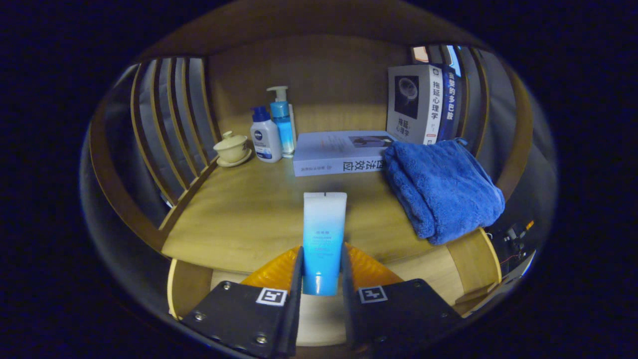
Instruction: Pull open the drawer, take out the items inside it, and place them on the countertop above the cabinet.
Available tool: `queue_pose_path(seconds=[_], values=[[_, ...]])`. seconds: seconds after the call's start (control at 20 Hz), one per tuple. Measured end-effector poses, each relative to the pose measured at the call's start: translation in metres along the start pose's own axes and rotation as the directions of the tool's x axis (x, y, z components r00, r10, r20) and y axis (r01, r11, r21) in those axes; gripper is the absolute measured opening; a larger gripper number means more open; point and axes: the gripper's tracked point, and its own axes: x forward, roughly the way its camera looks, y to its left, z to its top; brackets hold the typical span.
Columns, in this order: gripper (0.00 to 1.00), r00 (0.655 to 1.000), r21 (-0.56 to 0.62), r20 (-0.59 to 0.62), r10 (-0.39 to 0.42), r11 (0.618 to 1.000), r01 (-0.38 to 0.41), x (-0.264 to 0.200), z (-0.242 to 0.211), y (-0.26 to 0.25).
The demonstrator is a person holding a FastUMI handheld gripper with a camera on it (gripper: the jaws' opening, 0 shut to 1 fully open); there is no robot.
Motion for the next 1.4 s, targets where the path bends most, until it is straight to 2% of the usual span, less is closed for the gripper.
queue_pose_path(seconds=[0.5, 1.1, 1.4], values=[[0.38, 0.999, -0.072, 0.048, -0.018, 0.997, 0.021, 0.019, 0.009, 0.005], [0.38, 0.988, -0.070, 0.151, -0.033, 0.997, 0.044, 0.046, 0.026, 0.004], [0.38, 0.984, -0.029, 0.176, -0.018, 0.999, 0.023, 0.047, 0.026, 0.003]])
